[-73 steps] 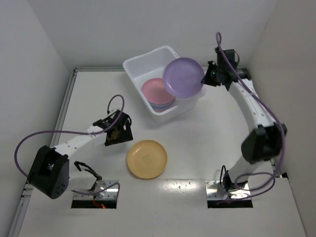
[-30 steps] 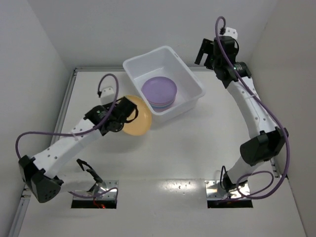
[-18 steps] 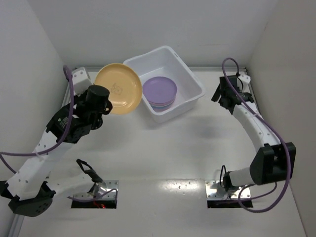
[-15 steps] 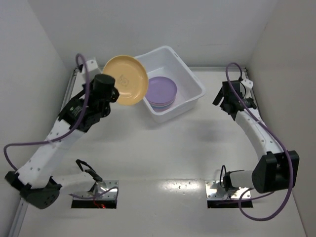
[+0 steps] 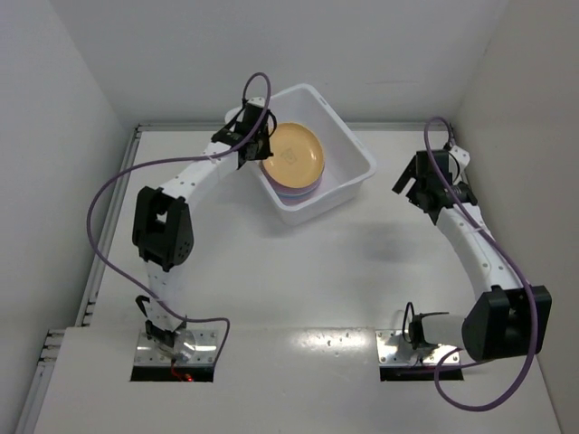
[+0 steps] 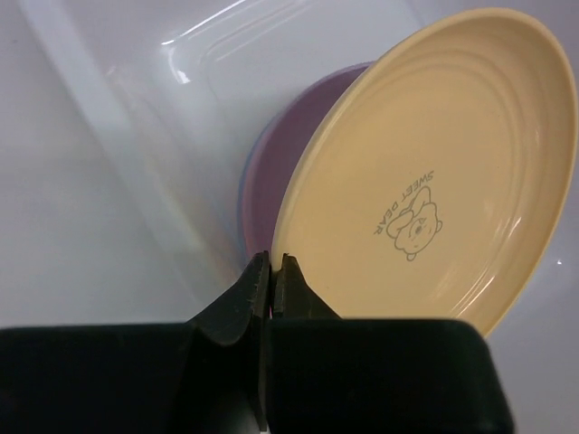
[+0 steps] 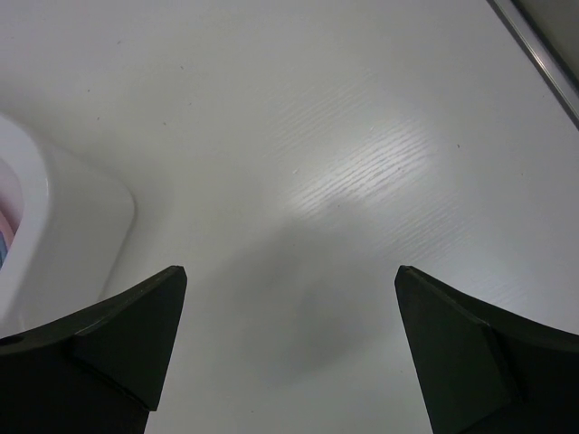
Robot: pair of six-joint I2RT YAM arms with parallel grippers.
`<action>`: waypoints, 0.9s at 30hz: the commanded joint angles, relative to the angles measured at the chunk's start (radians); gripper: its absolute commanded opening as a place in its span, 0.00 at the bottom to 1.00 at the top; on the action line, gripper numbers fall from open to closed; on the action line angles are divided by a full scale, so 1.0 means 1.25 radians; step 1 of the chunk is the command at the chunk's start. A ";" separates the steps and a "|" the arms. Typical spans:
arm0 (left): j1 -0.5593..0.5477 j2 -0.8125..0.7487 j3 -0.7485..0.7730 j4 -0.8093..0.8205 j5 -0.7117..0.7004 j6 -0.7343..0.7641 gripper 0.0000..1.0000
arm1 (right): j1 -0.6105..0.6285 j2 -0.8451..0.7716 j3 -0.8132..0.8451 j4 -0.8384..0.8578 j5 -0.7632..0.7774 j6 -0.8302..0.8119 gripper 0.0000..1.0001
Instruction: Place the plates into the plastic bin on the countertop
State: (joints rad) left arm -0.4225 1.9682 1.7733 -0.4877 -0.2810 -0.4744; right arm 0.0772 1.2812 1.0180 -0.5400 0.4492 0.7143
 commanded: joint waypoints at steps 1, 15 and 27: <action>0.018 0.008 0.071 0.022 0.101 0.022 0.00 | -0.014 -0.010 0.007 0.022 -0.028 -0.001 1.00; 0.018 0.025 0.195 -0.036 0.033 0.047 1.00 | -0.037 -0.070 0.008 0.015 -0.062 -0.002 1.00; 0.018 -0.432 -0.280 0.053 -0.262 -0.041 1.00 | -0.037 -0.096 0.034 -0.011 -0.065 -0.009 1.00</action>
State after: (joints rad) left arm -0.4076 1.6230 1.6184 -0.4828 -0.3927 -0.4576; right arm 0.0349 1.1614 1.0180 -0.5488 0.3626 0.7101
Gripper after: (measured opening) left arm 1.000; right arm 0.995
